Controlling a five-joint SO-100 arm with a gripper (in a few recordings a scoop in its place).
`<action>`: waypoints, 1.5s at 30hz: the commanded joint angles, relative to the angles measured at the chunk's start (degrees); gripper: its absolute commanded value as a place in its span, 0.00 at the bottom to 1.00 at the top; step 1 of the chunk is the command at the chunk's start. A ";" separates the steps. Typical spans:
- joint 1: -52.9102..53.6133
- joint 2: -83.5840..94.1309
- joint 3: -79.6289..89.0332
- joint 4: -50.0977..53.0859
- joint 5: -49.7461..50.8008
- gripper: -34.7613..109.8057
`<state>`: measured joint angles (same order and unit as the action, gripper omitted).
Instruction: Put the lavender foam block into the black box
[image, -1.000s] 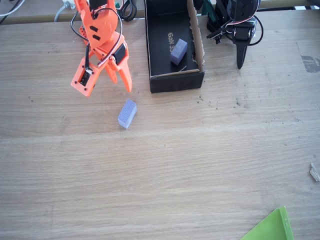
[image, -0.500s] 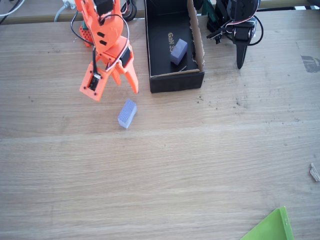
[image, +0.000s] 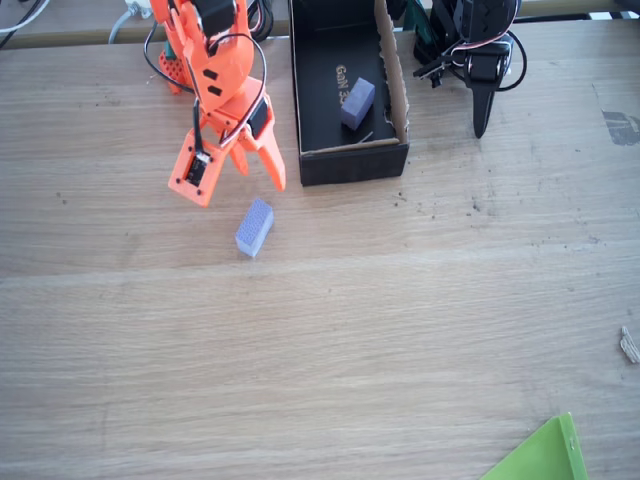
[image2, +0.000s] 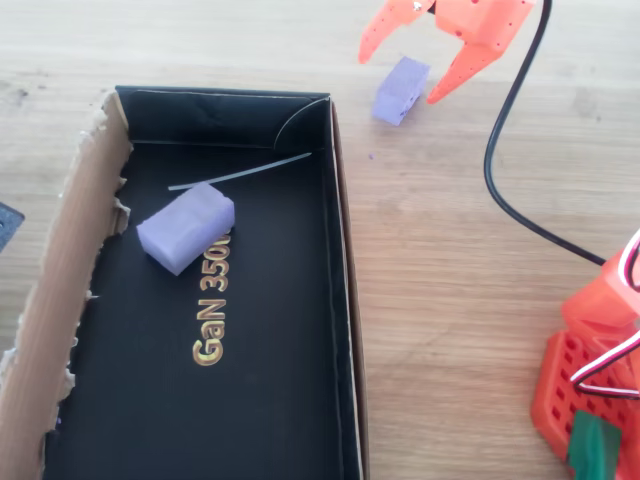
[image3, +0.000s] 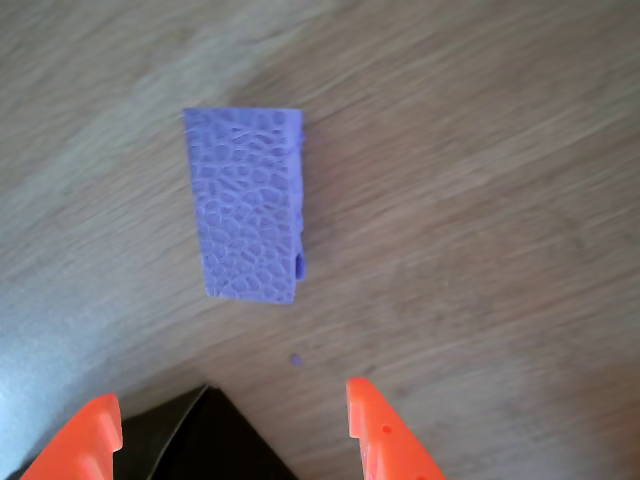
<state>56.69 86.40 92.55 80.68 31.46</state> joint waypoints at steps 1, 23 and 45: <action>0.26 3.69 -1.93 0.53 0.44 0.45; 3.96 2.46 -3.52 -2.29 0.70 0.45; 8.61 -9.32 -8.44 -8.70 -0.70 0.45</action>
<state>64.42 76.55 86.75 72.69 30.41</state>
